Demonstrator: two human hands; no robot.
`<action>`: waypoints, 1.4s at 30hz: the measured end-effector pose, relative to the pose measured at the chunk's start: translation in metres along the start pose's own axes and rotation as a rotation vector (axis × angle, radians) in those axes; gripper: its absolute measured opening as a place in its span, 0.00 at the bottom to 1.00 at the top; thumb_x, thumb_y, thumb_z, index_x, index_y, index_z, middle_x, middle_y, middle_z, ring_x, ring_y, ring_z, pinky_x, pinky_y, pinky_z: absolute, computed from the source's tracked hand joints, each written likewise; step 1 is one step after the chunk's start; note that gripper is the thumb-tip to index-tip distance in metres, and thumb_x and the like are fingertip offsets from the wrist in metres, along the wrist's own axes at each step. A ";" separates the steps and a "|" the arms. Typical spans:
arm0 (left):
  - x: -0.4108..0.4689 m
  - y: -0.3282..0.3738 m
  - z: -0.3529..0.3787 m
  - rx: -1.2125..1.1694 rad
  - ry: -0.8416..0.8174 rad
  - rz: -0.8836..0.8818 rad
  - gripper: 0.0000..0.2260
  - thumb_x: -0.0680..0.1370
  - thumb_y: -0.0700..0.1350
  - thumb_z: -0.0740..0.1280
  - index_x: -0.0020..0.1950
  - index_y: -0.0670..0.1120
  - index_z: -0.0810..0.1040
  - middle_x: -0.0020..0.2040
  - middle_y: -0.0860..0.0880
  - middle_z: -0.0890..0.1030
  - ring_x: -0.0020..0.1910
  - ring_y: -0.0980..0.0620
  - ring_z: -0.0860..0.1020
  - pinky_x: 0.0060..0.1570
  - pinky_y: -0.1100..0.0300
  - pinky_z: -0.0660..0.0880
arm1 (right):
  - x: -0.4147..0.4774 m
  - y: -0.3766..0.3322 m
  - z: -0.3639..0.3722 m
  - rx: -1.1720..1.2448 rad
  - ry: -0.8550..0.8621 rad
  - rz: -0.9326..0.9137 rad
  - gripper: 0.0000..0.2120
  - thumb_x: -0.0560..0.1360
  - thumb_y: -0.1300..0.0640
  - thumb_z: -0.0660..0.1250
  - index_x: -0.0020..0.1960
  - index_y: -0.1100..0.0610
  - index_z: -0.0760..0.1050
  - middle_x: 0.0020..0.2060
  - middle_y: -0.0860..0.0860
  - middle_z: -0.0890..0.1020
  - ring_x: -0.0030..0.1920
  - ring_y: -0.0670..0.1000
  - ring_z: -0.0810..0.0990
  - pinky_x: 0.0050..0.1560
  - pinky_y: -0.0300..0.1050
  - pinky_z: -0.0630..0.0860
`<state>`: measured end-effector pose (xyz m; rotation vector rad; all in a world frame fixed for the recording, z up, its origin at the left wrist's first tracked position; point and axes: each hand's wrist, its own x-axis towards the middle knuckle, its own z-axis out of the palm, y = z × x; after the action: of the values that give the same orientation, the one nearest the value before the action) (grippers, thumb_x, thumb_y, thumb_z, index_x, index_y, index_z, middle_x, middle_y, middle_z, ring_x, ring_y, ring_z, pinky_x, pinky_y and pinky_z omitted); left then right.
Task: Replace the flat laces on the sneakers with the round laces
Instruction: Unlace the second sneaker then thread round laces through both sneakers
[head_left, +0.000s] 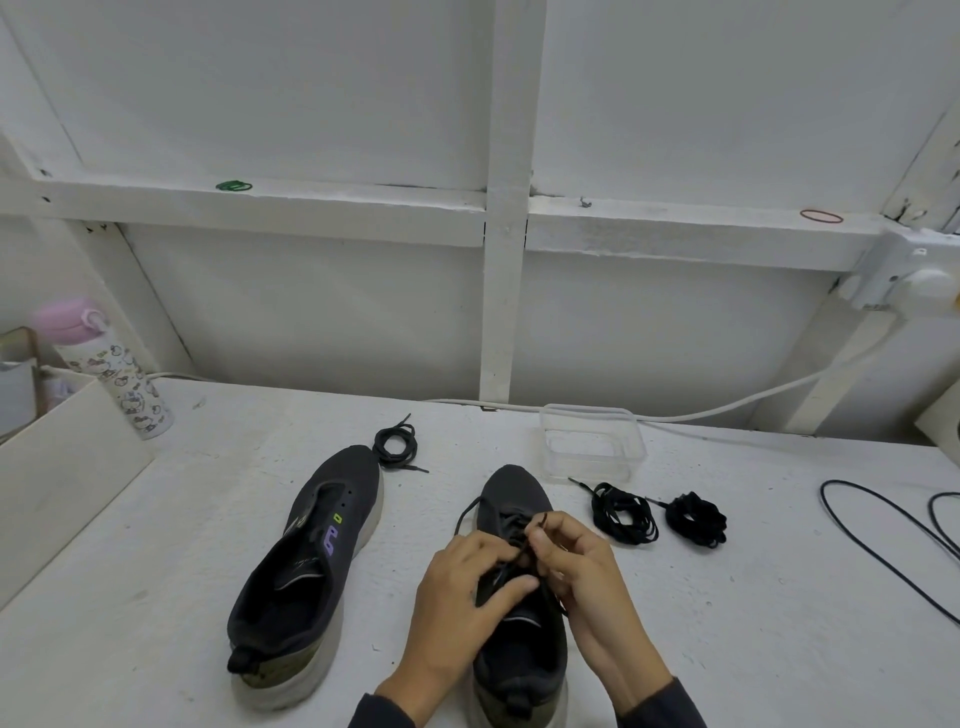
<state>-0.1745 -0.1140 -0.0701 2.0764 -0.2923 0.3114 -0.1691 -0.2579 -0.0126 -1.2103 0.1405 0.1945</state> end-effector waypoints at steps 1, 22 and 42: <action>0.001 0.001 0.000 -0.012 0.001 -0.004 0.14 0.74 0.66 0.64 0.50 0.60 0.77 0.50 0.64 0.78 0.52 0.58 0.77 0.52 0.55 0.75 | 0.000 0.001 -0.001 0.002 0.005 0.006 0.02 0.75 0.67 0.67 0.43 0.64 0.77 0.30 0.50 0.74 0.26 0.42 0.67 0.27 0.30 0.66; 0.007 0.013 -0.005 -0.155 -0.020 -0.058 0.09 0.71 0.61 0.70 0.50 0.64 0.81 0.50 0.63 0.81 0.57 0.56 0.76 0.55 0.63 0.73 | 0.003 -0.011 0.000 -0.427 0.028 -0.153 0.07 0.67 0.67 0.77 0.38 0.55 0.85 0.33 0.46 0.82 0.36 0.45 0.79 0.40 0.35 0.74; 0.003 0.017 0.000 -0.076 0.019 -0.060 0.07 0.68 0.62 0.70 0.41 0.62 0.80 0.50 0.66 0.80 0.58 0.59 0.72 0.58 0.61 0.65 | 0.025 -0.072 0.023 -0.084 -0.036 -0.293 0.01 0.70 0.66 0.71 0.41 0.62 0.81 0.41 0.58 0.76 0.29 0.49 0.72 0.34 0.38 0.73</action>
<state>-0.1773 -0.1226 -0.0559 2.0022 -0.2266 0.2791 -0.1284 -0.2586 0.0558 -1.2948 -0.0776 -0.0343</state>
